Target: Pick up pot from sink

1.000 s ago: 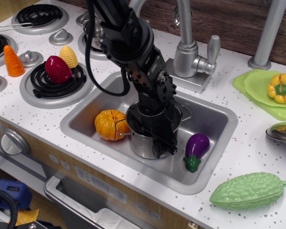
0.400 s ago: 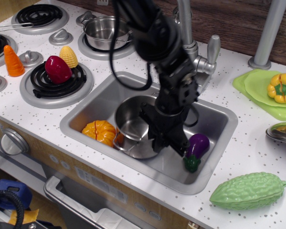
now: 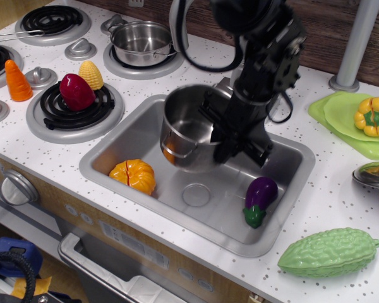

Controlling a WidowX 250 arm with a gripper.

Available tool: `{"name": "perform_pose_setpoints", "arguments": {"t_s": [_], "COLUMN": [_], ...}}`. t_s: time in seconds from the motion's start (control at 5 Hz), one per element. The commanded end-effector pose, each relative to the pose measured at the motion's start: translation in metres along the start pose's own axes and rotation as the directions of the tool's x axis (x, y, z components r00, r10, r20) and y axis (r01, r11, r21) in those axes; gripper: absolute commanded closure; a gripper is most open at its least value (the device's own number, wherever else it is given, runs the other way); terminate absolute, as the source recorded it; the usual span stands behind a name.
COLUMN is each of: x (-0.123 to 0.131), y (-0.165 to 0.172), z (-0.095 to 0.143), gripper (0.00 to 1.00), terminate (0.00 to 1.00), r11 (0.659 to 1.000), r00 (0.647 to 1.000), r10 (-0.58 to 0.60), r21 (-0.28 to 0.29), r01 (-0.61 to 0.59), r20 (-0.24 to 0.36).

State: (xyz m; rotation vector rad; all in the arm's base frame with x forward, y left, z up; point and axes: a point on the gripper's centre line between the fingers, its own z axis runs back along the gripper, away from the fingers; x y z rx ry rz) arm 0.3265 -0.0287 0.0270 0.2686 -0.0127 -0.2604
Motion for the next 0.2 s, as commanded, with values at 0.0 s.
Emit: {"name": "perform_pose_setpoints", "arguments": {"t_s": [0.0], "x": [0.0172], "y": [-0.0046], "z": [0.0417], "gripper": [1.00], "terminate": [1.00], "r11": [1.000], "r00": [0.998], "r10": [0.013], "r21": [0.023], "r01": [-0.014], "r20": [0.053]}}
